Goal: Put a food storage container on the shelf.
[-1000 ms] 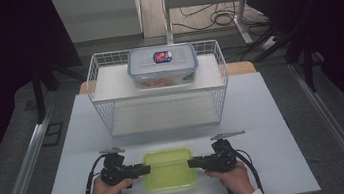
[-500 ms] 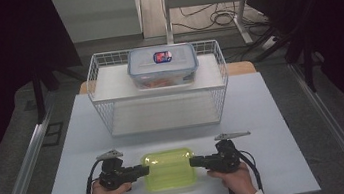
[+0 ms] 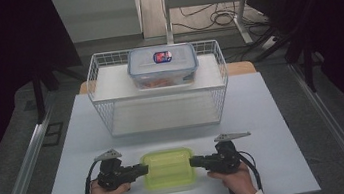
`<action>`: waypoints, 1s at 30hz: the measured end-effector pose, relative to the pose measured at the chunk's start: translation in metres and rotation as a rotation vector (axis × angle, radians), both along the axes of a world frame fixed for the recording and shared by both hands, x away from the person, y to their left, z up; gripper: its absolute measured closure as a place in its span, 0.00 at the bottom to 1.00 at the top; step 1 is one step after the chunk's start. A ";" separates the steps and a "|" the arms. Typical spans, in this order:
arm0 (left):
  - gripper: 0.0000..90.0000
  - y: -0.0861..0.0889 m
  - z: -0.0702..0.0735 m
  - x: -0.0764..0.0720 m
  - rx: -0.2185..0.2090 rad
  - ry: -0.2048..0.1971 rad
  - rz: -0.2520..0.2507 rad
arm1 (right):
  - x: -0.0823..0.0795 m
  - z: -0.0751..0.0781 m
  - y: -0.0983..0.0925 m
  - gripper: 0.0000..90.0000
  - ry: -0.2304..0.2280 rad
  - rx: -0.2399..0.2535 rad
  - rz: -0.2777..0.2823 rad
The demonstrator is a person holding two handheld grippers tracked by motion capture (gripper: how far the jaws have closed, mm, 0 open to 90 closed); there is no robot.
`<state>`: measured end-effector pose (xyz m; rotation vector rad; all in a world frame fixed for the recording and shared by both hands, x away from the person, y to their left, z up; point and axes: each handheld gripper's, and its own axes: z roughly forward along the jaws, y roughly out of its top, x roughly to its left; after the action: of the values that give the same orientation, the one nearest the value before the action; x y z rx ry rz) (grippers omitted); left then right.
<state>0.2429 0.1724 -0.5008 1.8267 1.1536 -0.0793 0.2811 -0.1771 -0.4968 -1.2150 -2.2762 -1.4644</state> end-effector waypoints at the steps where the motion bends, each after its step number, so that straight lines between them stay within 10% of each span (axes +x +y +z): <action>1: 0.86 0.000 0.001 0.000 0.000 -0.004 0.000 | 0.000 0.000 0.000 0.89 -0.007 0.001 0.000; 30: 0.86 -0.004 0.039 0.005 0.010 -0.122 -0.019 | 0.001 0.040 -0.004 0.89 -0.205 -0.015 0.017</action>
<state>0.2476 0.1688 -0.4620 1.8253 1.0524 0.0268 0.2819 -0.1808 -0.4567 -1.0907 -2.4239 -1.6379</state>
